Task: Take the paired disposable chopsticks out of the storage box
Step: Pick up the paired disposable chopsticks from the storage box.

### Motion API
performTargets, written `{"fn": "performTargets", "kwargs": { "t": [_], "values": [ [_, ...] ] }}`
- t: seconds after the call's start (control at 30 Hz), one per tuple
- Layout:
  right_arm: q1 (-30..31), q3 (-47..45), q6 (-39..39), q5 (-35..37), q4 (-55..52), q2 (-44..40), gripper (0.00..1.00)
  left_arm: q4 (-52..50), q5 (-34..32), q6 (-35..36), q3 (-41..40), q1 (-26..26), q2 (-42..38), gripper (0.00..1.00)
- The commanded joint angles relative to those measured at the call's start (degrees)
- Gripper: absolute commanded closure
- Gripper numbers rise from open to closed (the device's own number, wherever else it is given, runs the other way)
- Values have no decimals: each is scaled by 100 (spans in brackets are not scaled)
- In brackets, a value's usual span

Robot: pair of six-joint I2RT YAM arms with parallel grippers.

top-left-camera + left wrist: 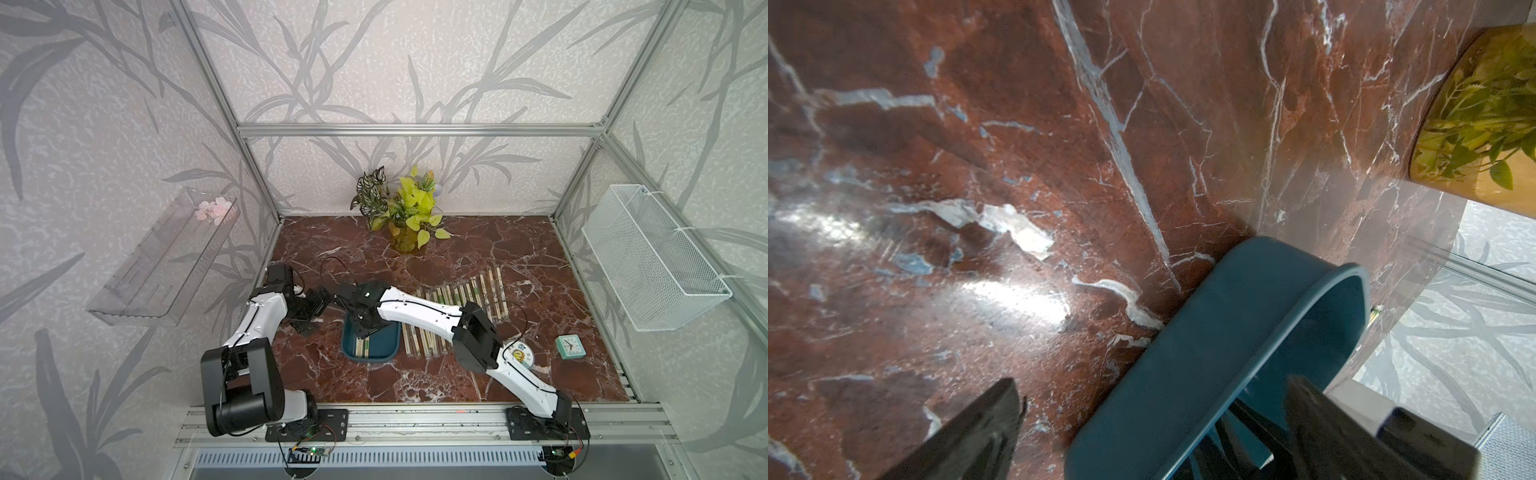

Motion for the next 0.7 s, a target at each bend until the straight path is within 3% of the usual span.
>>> {"fn": "performTargets", "kwargs": {
  "t": [0.0,0.43,0.67],
  "values": [
    [-16,324,-57,111,-364,245,57,-101,82,107,-46,44,-106,0],
    [-215,244,59,492,-745,300,60,-126,99,121,-37,68,-145,0],
    [-369,324,15,23,-508,397,62,-100,121,128,-72,70,-128,0]
  ]
}}
